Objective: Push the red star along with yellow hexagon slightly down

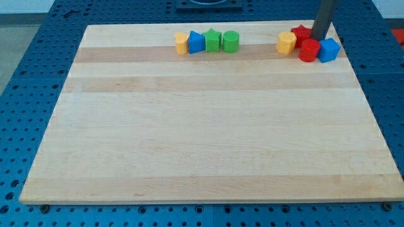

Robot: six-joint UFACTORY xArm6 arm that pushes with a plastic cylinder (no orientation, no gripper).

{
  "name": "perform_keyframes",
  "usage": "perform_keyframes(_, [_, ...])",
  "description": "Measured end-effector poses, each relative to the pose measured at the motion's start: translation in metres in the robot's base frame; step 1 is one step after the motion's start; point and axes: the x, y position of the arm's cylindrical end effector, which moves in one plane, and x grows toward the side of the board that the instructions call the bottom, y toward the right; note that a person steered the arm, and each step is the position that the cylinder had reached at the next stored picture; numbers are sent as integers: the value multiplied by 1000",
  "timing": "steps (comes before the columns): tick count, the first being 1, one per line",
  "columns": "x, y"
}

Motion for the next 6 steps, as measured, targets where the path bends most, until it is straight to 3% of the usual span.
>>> perform_keyframes(2, [17,-16])
perform_keyframes(3, [-17,11])
perform_keyframes(5, [-30,13])
perform_keyframes(6, [-63,11])
